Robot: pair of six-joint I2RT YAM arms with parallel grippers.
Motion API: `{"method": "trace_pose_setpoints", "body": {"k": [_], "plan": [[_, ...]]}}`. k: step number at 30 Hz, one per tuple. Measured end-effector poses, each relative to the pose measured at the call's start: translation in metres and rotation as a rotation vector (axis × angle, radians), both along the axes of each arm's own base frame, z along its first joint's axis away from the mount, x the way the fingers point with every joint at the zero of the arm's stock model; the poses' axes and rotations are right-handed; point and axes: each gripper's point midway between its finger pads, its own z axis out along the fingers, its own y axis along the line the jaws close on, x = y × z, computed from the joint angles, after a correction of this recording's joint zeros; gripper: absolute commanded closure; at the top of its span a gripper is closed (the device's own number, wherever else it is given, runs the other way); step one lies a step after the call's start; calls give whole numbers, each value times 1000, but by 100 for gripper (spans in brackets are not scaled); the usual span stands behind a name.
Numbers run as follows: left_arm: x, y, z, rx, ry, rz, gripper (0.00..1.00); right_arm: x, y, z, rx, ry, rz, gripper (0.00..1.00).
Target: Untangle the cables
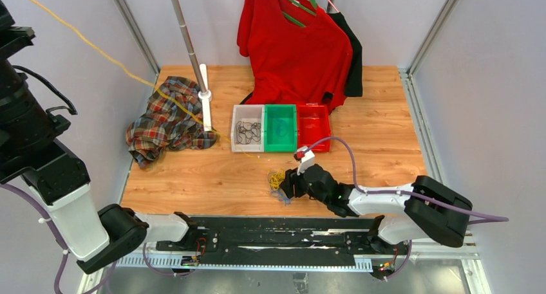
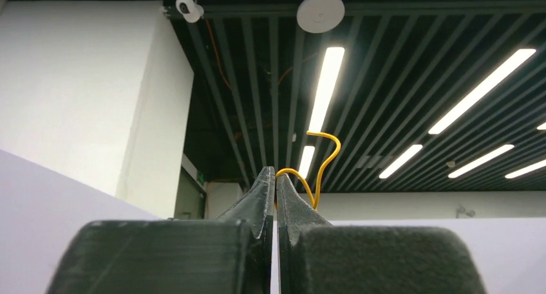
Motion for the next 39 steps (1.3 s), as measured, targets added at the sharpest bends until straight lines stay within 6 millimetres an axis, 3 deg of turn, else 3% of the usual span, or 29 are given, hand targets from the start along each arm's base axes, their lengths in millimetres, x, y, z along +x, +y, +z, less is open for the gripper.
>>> {"method": "trace_pose_setpoints", "body": {"k": [6,9,11,14,18,21,24,31,37,39], "plan": [[-1,0,1,9,-26,40,99,0,-12,3,-16,-9,-28,41],[17,-21,-21,106,46,24,99,-1,-17,9,-22,-17,-39,44],[35,-42,-50,210,136,-5,99,0,-20,20,-9,-38,-44,45],[66,-73,-111,370,305,-44,99,2,-21,38,16,-75,-48,46],[109,-106,-226,591,583,-62,99,5,-17,60,40,-113,-38,46],[136,-114,-309,725,790,-19,100,5,-14,66,37,-127,-17,46],[150,-112,-374,848,953,40,99,5,-12,64,19,-129,-1,47],[138,-105,-511,1225,1222,44,90,3,-2,46,-30,-91,44,49],[117,-114,-636,1517,1460,-143,65,2,-3,38,-51,-74,47,51],[110,-121,-660,1573,1521,-228,56,2,-3,38,-49,-72,46,51]]}}
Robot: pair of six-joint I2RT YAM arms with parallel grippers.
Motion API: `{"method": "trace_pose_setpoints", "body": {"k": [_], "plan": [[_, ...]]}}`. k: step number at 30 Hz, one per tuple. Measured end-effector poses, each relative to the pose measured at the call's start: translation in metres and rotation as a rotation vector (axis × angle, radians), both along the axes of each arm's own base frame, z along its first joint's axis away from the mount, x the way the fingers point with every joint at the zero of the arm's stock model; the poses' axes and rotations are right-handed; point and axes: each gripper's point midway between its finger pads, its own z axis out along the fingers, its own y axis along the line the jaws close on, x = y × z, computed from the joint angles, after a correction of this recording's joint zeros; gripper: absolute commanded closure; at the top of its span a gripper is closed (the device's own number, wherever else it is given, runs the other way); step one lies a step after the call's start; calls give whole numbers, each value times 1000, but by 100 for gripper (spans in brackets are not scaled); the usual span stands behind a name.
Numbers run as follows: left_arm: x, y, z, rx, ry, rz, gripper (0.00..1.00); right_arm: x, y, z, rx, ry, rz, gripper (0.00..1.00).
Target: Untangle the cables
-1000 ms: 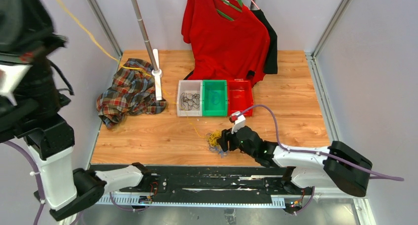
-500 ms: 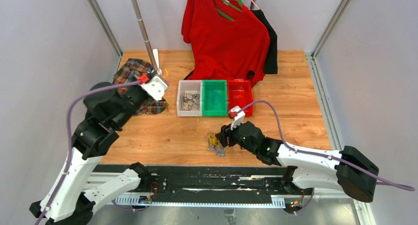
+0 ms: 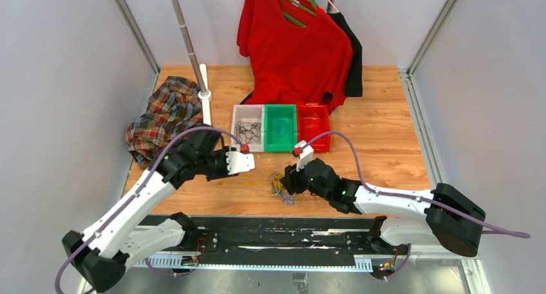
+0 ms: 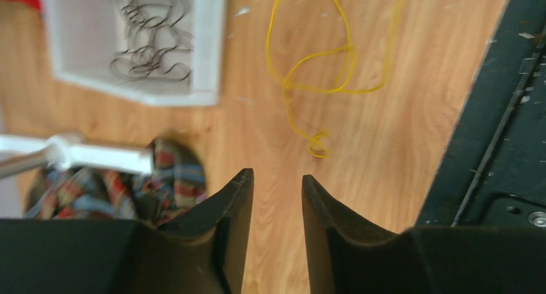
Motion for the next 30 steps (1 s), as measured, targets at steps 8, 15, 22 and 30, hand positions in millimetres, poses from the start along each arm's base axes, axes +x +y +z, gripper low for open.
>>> {"method": "trace_pose_setpoints", "body": {"k": [8,15,22,30], "plan": [[-27,-43,-43,-47,318,-108,25,0,0,0,11,13,-11,53],[-62,-76,-59,-32,451,-253,22,0,0,3,18,11,-18,54],[-72,-99,-78,-1,466,-276,19,2,-1,3,27,17,-42,57],[-72,-94,-122,45,481,-167,25,7,-10,24,74,-24,-88,59]]}}
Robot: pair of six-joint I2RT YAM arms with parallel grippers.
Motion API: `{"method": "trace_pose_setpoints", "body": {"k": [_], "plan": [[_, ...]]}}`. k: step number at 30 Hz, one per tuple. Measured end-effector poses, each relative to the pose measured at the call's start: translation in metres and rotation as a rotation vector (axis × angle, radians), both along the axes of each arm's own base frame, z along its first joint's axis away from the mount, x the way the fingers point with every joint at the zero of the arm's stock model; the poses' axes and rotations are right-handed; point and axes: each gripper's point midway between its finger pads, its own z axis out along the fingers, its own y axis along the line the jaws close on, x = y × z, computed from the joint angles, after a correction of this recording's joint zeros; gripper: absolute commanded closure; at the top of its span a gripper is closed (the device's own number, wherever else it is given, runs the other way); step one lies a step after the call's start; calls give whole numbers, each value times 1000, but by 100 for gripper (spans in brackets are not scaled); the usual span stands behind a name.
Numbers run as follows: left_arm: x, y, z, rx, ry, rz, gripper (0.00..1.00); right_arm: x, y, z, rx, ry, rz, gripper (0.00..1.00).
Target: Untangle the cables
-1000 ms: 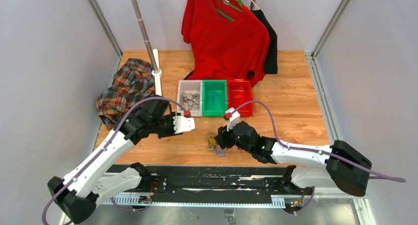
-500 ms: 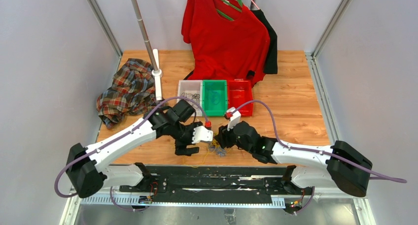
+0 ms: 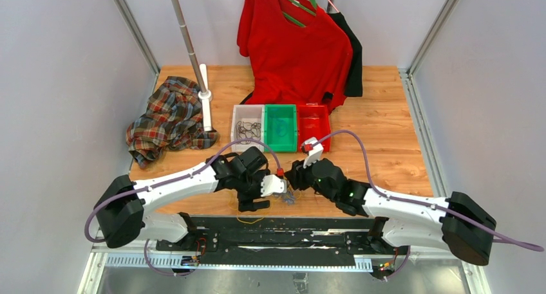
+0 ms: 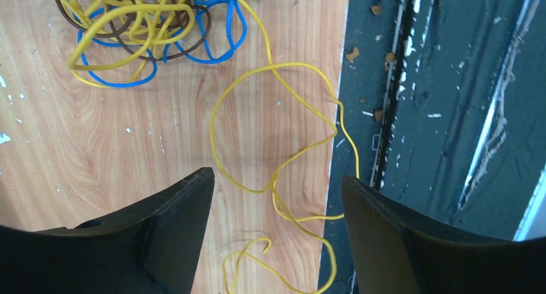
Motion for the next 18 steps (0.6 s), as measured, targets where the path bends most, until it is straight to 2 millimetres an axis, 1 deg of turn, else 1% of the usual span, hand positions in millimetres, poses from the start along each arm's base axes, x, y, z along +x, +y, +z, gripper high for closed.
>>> {"method": "trace_pose_setpoints", "body": {"k": [3,7,11,14,16,18], "plan": [[3,-5,-4,-9,-10,43,25,1,-8,5,7,-16,-29,59],[6,-19,-3,-53,-33,81,23,1,-20,6,6,-27,-63,59],[0,-30,-6,-64,-40,64,22,-1,-31,-1,-3,-30,-86,59],[-3,-33,-11,-51,-42,53,24,-1,-36,-5,-9,-28,-95,59],[-2,-33,-18,-24,-49,61,29,0,-37,-5,-9,-29,-99,59],[1,-31,-23,2,-65,72,45,1,-37,-4,-9,-32,-100,60]]}}
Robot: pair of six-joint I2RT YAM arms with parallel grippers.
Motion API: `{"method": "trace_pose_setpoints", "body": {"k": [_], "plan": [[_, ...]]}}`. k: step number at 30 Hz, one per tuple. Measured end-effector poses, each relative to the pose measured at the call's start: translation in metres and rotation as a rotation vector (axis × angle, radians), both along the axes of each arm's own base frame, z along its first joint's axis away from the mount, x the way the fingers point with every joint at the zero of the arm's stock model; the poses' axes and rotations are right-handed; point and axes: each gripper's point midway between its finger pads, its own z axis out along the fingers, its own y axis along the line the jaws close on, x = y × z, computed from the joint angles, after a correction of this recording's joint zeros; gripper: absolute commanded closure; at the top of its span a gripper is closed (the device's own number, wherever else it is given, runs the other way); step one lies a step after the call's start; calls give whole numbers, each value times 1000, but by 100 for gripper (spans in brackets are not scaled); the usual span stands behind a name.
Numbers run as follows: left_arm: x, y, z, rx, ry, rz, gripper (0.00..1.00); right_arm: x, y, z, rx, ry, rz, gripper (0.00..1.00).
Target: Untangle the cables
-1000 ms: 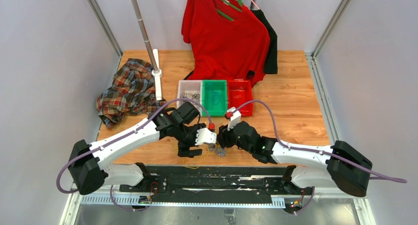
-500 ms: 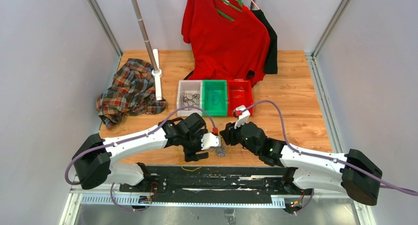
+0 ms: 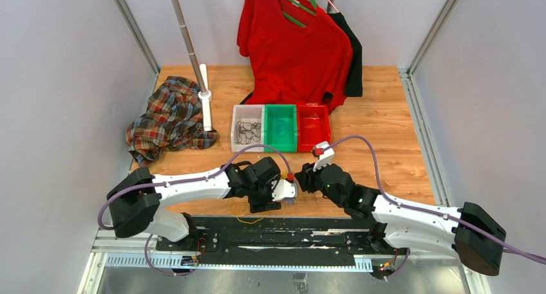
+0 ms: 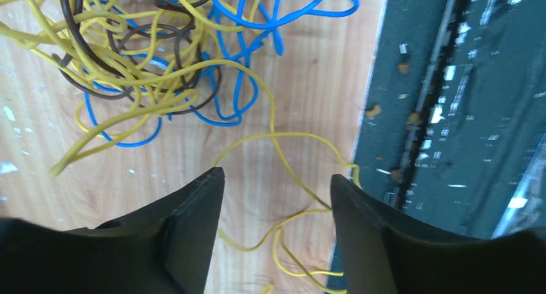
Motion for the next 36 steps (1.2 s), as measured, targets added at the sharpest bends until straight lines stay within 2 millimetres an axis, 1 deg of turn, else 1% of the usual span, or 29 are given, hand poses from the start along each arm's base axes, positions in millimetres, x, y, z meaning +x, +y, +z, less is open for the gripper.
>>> {"method": "trace_pose_setpoints", "body": {"k": [3,5,6,9,11,12,15,18,20,21,22,23,24,27,29,32,36], "plan": [[10,3,-7,41,-46,22,70,0,0,0,-5,-5,2,60],[18,7,-9,69,-84,29,94,1,-1,0,-6,-9,2,59],[20,9,-8,76,-96,36,98,1,-2,0,-7,-10,1,59],[24,13,0,79,-133,33,99,1,-5,-1,-8,-16,-1,55],[25,15,13,64,-155,19,99,2,-6,1,-9,-26,4,52],[26,16,22,46,-174,9,99,2,-6,3,-10,-33,8,49],[33,19,62,-36,-270,-38,99,1,-5,9,-8,-56,37,42],[41,21,113,-120,-397,-99,100,-2,-2,18,-5,-92,86,37],[46,21,146,-162,-480,-141,99,-5,5,30,13,-127,137,36],[48,20,166,-183,-532,-173,99,-8,9,36,26,-143,165,35],[49,19,170,-189,-542,-177,100,-9,13,45,44,-162,192,35],[50,19,180,-200,-570,-192,99,-11,18,55,61,-181,217,35],[52,19,190,-210,-603,-210,99,-14,25,68,85,-201,255,34],[57,19,210,-218,-675,-238,99,-19,44,104,142,-259,344,34],[61,18,224,-222,-713,-245,100,-23,56,119,166,-285,402,34],[66,14,245,-240,-757,-242,99,-30,69,123,177,-290,467,33],[68,12,270,-273,-800,-237,99,-41,85,111,162,-261,535,33]]}}
